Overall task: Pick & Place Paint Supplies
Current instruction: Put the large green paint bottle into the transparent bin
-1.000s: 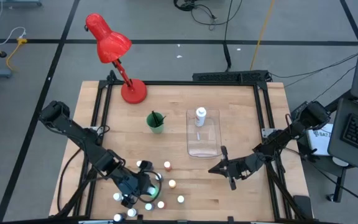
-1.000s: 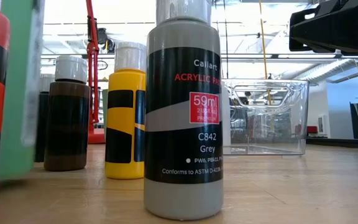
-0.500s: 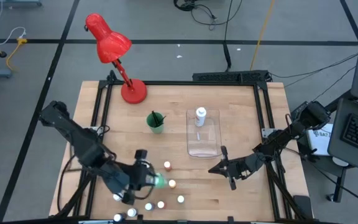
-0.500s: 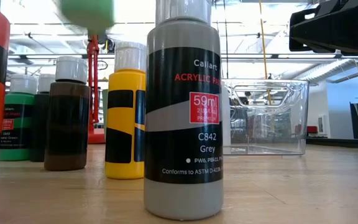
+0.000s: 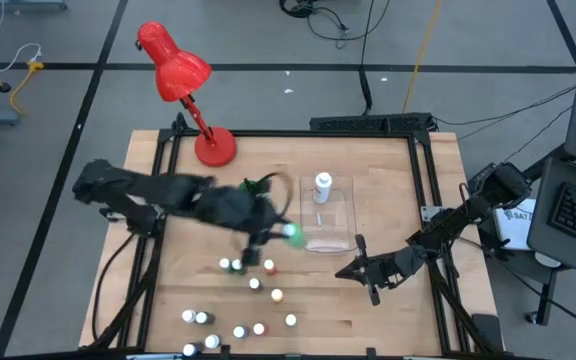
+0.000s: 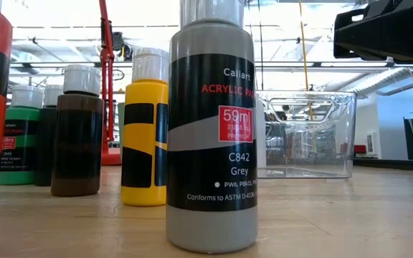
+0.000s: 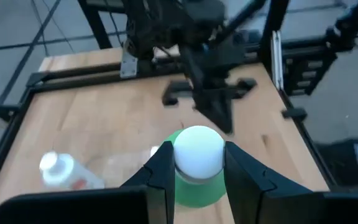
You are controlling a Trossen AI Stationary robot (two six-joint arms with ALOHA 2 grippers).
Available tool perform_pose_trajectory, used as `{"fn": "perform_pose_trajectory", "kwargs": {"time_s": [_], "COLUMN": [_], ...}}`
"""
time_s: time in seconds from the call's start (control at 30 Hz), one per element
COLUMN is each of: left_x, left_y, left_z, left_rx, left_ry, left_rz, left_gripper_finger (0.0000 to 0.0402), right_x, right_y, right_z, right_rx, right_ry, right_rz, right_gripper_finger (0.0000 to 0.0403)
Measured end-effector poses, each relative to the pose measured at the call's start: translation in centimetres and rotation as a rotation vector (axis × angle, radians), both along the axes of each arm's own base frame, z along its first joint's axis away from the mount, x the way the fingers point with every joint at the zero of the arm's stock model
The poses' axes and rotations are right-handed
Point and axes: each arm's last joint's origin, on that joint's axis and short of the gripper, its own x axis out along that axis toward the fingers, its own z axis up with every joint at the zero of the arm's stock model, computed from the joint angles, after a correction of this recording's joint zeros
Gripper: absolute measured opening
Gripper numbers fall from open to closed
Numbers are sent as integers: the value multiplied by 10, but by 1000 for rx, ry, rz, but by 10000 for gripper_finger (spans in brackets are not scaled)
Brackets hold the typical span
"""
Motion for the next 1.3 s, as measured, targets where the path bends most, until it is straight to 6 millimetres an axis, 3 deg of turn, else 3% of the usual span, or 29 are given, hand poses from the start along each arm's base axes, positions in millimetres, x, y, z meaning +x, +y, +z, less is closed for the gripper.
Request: {"fn": "perform_pose_trajectory", "kwargs": {"time_s": [0.13, 0.3, 0.57, 0.83, 1.1, 1.3], "left_x": [35, 75, 113, 117, 121, 131], "left_y": [25, 60, 114, 156, 170, 176], "left_z": [-14, -47, -87, -103, -110, -133], "left_rx": [-31, -10, 0, -15, -14, 4], "left_ry": [-52, -43, -68, -49, -61, -27], "left_rz": [-44, 30, 149, 192, 207, 206], "left_gripper_finger": [89, 89, 89, 89, 89, 89], "right_x": [0, 0, -1, -1, -1, -1], "right_y": [0, 0, 0, 0, 0, 0], "right_z": [0, 0, -2, -2, -2, -2], "right_rx": [-18, -22, -79, -87, -105, -109], "right_ry": [-2, -3, 2, -1, -5, -1], "right_rz": [4, 6, 17, 18, 22, 22], "right_gripper_finger": [4, 4, 4, 4, 4, 4]}}
